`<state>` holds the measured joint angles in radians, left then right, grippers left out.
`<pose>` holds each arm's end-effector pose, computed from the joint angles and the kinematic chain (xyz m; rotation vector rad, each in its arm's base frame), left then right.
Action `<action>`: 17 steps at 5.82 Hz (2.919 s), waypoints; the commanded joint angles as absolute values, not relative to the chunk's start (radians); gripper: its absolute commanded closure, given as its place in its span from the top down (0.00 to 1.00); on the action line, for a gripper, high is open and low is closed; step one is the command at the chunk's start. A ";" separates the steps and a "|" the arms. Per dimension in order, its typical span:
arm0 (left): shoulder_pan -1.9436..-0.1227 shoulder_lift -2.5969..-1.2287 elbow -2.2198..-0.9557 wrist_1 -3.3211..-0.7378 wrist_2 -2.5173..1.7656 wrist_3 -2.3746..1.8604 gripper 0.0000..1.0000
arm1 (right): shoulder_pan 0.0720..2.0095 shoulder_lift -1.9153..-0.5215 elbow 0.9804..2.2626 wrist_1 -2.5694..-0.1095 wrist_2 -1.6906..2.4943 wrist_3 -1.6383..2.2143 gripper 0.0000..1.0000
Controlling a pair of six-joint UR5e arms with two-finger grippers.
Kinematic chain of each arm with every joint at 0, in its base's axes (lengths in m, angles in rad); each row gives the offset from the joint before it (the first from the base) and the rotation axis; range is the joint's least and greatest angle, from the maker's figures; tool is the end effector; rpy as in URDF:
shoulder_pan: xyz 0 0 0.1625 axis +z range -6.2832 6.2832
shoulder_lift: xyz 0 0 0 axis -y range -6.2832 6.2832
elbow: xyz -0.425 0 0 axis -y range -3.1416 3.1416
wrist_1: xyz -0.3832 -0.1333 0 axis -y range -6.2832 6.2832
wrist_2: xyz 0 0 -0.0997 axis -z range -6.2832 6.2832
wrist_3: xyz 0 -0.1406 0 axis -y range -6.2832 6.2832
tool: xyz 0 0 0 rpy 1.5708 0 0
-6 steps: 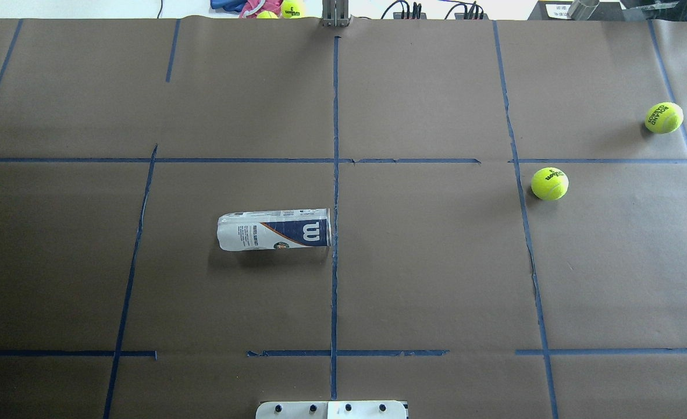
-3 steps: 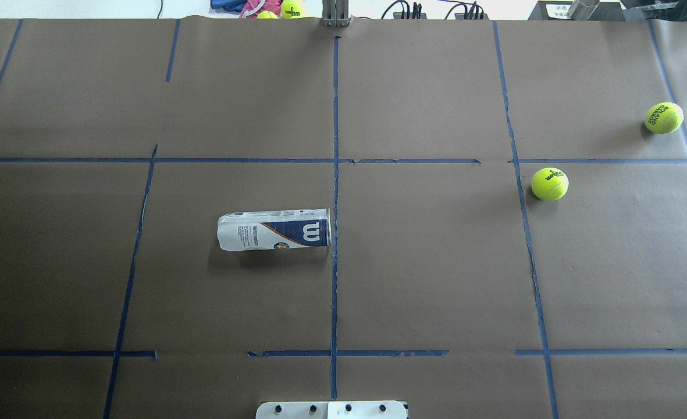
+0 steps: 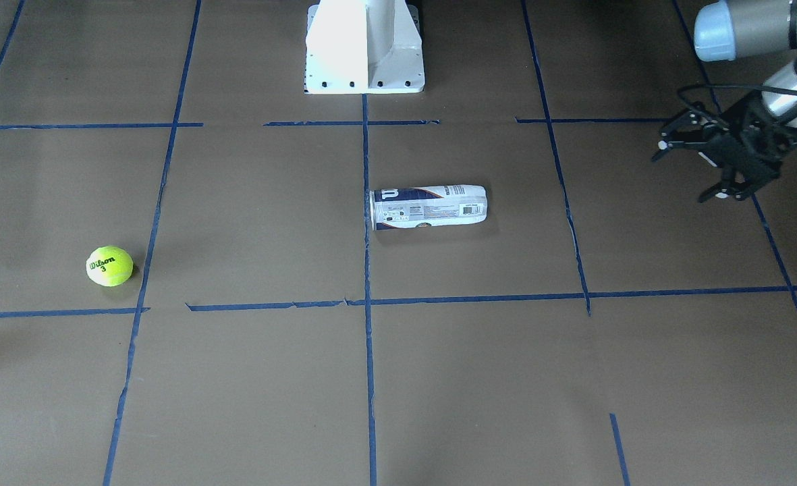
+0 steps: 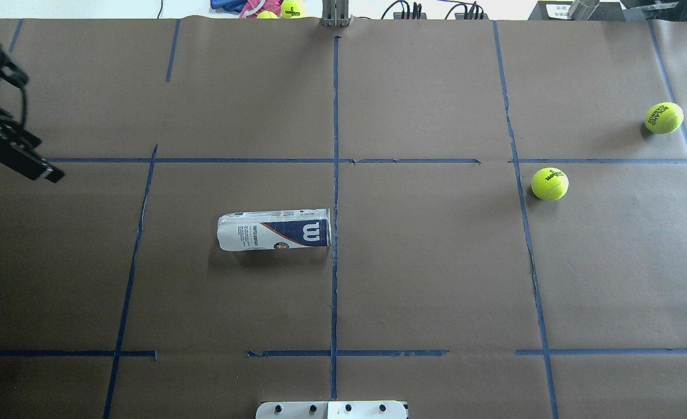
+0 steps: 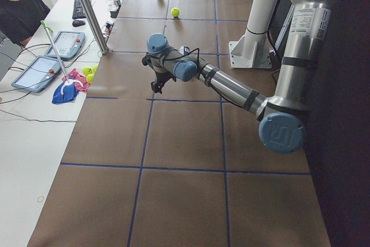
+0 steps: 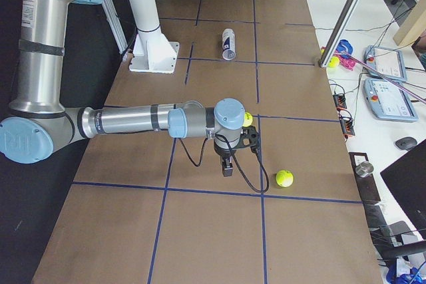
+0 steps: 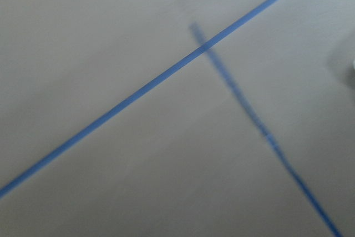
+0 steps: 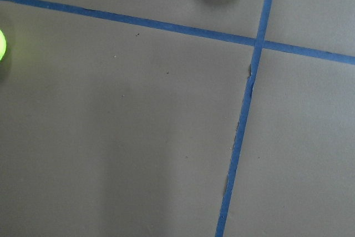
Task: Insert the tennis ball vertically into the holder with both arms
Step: 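Reach the left gripper down to the lying Wilson can and grasp it, then lift the can with the left gripper and turn it upright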
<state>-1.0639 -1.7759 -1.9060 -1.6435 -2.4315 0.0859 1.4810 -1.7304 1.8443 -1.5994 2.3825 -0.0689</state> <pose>0.2434 -0.4933 0.3991 0.3981 0.9601 0.8035 -0.0066 -0.4219 0.6265 0.0722 -0.8132 -0.1844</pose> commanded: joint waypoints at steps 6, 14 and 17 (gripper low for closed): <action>-0.623 -2.142 -1.850 -1.637 -2.018 0.069 1.00 | 1.471 -1.721 1.848 -1.592 2.384 -0.071 0.99; -0.437 -2.445 -1.536 -1.433 -1.685 0.259 1.00 | 1.460 -1.733 1.836 -1.546 2.384 -0.064 1.00; -0.433 -2.450 -1.497 -1.442 -1.677 0.258 1.00 | 1.460 -1.733 1.835 -1.548 2.384 -0.064 1.00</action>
<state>-0.4335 -2.4483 -1.5139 -1.4364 -1.6783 0.2578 1.4604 -1.7333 1.8356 -1.5476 2.3828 -0.0644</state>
